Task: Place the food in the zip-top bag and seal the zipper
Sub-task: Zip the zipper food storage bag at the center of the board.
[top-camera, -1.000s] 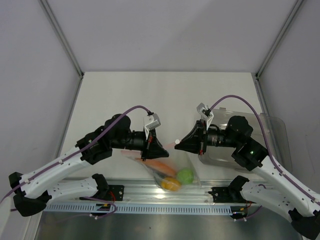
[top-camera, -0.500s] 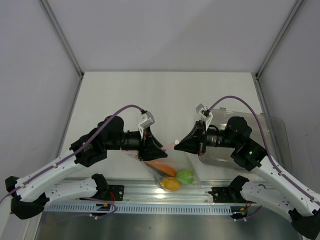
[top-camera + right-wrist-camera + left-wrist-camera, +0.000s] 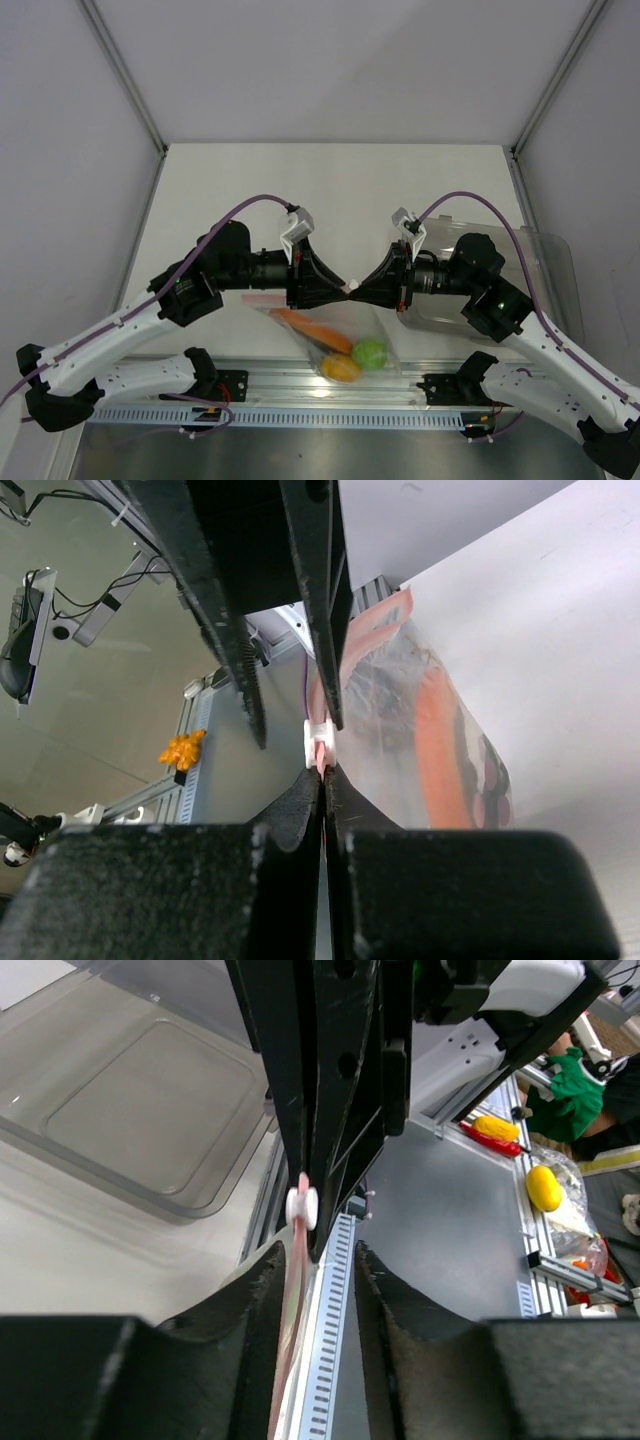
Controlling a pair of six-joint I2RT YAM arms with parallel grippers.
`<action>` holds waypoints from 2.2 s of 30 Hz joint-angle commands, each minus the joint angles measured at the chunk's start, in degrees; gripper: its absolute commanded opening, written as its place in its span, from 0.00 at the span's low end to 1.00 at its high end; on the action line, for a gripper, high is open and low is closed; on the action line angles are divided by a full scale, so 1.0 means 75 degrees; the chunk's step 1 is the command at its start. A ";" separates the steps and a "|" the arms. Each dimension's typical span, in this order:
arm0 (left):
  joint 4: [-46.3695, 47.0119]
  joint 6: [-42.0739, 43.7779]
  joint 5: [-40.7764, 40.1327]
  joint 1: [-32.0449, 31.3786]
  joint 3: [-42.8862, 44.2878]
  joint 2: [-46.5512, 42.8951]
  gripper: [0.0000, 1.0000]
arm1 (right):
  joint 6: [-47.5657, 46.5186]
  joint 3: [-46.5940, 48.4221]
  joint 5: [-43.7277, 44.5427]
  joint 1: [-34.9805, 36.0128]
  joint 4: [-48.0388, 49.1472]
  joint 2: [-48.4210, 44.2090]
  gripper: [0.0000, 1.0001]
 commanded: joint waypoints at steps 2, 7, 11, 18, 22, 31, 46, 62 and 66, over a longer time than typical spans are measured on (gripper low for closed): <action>0.0558 -0.0149 0.0282 0.0044 0.0460 0.0193 0.41 | -0.0033 0.0041 -0.0073 0.0035 0.0299 -0.0110 0.00; 0.0429 -0.0207 0.0317 0.0044 0.0811 0.0452 0.39 | -0.0091 0.0053 -0.0085 0.0035 0.0299 -0.0145 0.00; 0.0476 -0.0277 0.0422 0.0044 0.0812 0.0581 0.34 | -0.0115 0.0041 -0.0062 0.0035 0.0029 -0.0180 0.00; 0.0464 -0.0336 0.0481 0.0044 0.0883 0.0780 0.29 | -0.0162 0.0029 -0.0062 0.0047 -0.0017 -0.0216 0.00; 0.0429 -0.0324 0.0481 0.0044 0.0894 0.0839 0.29 | -0.0174 0.0029 -0.0050 0.0047 -0.0029 -0.0251 0.00; 0.0371 -0.0313 0.0481 0.0044 0.0836 0.0885 0.26 | -0.0162 0.0029 -0.0062 0.0047 -0.0041 -0.0298 0.00; 0.0265 -0.0254 0.0481 0.0044 0.0613 0.0745 0.00 | -0.0068 -0.0053 0.0594 0.0024 0.0029 -0.0508 0.00; -0.0191 0.0015 0.0071 0.0055 0.0356 0.0440 0.01 | 0.0447 -0.0463 0.1099 -0.0082 0.0685 -0.0883 0.00; -0.0285 0.0062 -0.0011 0.0055 0.0273 0.0370 0.01 | 0.0482 -0.0428 0.1098 -0.0117 0.0674 -0.0907 0.00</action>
